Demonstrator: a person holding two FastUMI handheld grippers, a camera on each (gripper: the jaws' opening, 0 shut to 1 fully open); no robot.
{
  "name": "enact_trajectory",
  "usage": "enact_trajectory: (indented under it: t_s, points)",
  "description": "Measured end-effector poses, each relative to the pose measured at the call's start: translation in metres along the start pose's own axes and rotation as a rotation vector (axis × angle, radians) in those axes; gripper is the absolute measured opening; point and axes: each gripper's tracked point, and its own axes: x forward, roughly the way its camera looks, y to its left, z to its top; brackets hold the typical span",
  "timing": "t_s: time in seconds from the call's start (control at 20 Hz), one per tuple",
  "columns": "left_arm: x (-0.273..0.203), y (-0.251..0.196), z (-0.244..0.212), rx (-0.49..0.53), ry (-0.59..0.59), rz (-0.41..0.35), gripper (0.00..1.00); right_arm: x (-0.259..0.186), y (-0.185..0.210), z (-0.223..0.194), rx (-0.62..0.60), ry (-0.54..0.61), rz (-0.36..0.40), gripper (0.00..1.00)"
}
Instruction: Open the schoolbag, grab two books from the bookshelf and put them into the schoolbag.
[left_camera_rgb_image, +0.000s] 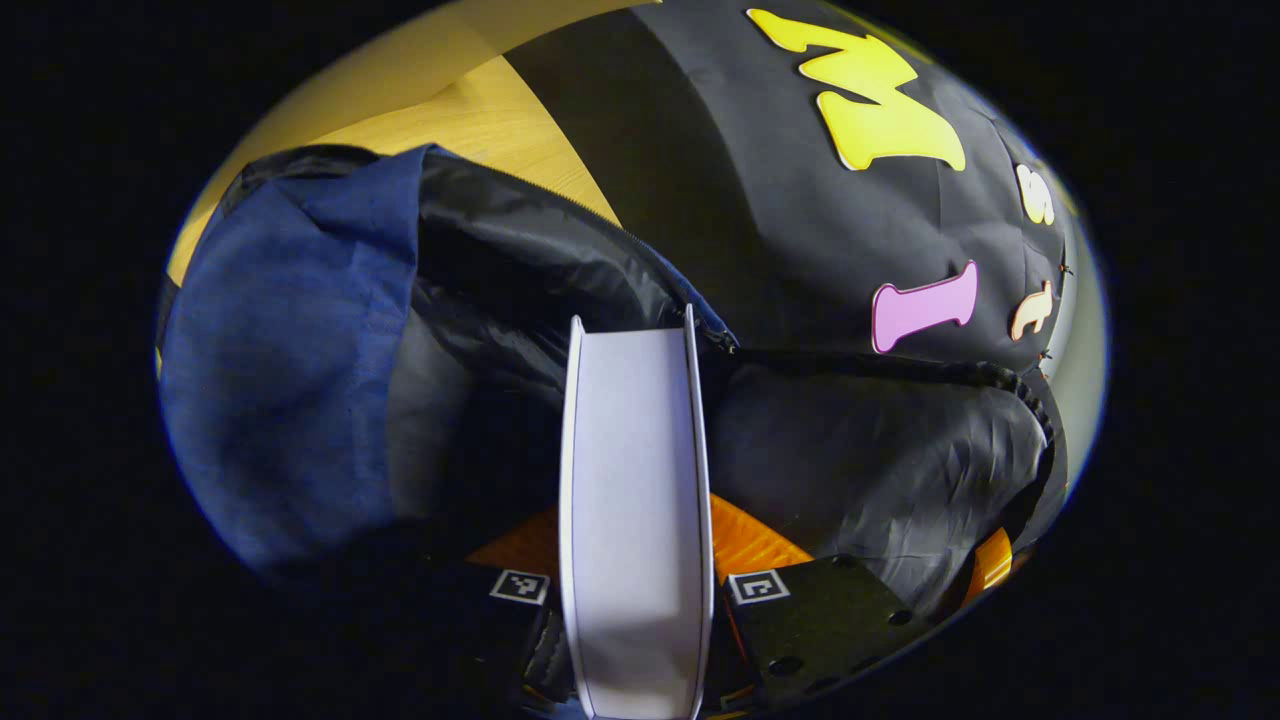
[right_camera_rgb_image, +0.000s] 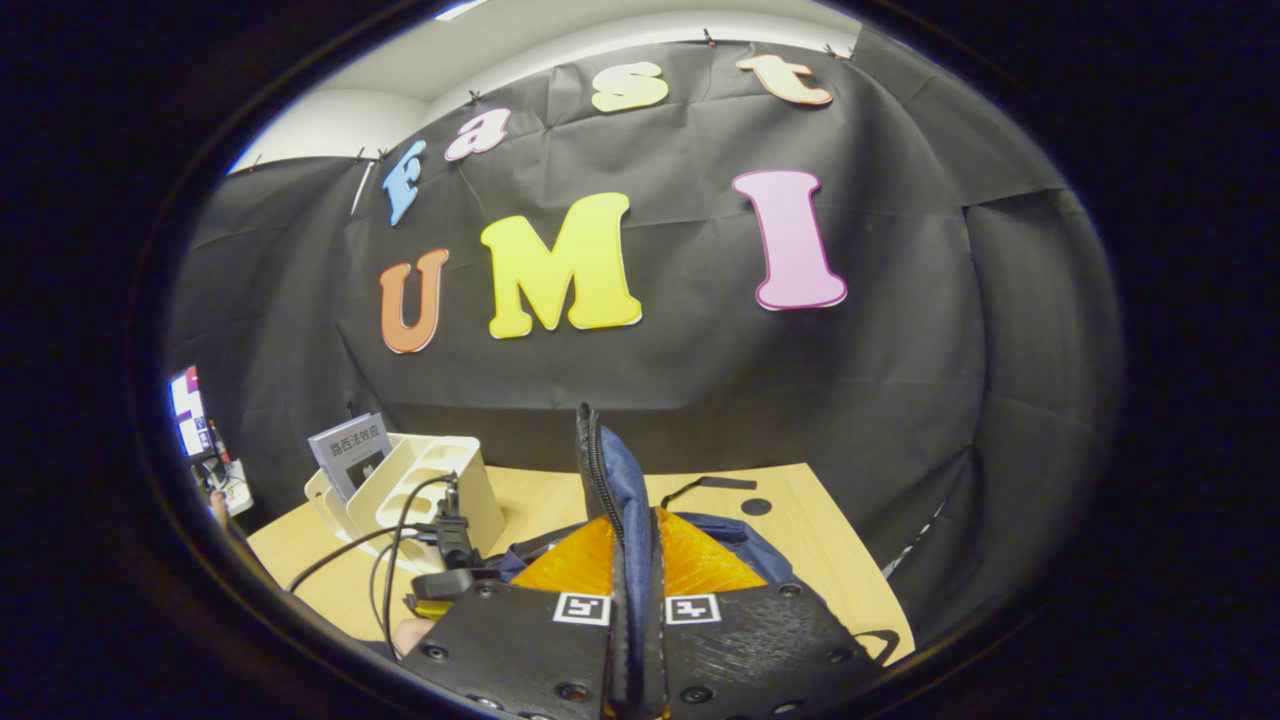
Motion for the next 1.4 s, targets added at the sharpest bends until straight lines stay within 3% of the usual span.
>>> enact_trajectory:
  t_s: [0.15, 0.2, 0.35, 0.55, 0.6, 0.65, 0.8, 1.2, 1.4]
  points:
    - [0.012, 0.000, -0.003, -0.015, -0.024, -0.002, 0.51, 0.000, 0.002, 0.002, -0.003, -0.007, 0.001, 0.05]
    - [0.015, 0.011, -0.004, -0.005, -0.015, 0.049, 0.51, 0.001, 0.002, 0.000, -0.005, -0.007, -0.003, 0.05]
    - [0.009, 0.021, -0.012, 0.007, 0.046, 0.095, 0.77, 0.002, -0.002, -0.005, -0.020, 0.006, -0.022, 0.05]
    - [-0.007, 0.024, -0.018, 0.113, 0.117, 0.161, 0.83, -0.001, -0.006, -0.009, -0.010, 0.014, -0.039, 0.05]
    - [-0.012, 0.026, -0.012, 0.169, 0.109, 0.188, 0.91, 0.000, -0.009, -0.011, -0.008, 0.019, -0.045, 0.05]
    - [-0.017, 0.032, -0.010, 0.230, 0.096, 0.221, 0.87, -0.001, -0.009, -0.013, -0.007, 0.023, -0.049, 0.05]
    - [-0.036, 0.043, 0.006, 0.391, 0.066, 0.323, 0.89, -0.003, -0.010, -0.019, -0.002, 0.035, -0.064, 0.05]
    - [-0.109, 0.043, 0.025, 0.663, -0.012, 0.335, 0.89, -0.004, -0.012, -0.034, -0.006, 0.057, -0.107, 0.05]
    - [-0.152, 0.039, 0.039, 0.747, -0.054, 0.324, 0.89, 0.000, -0.007, -0.033, -0.033, 0.059, -0.121, 0.05]
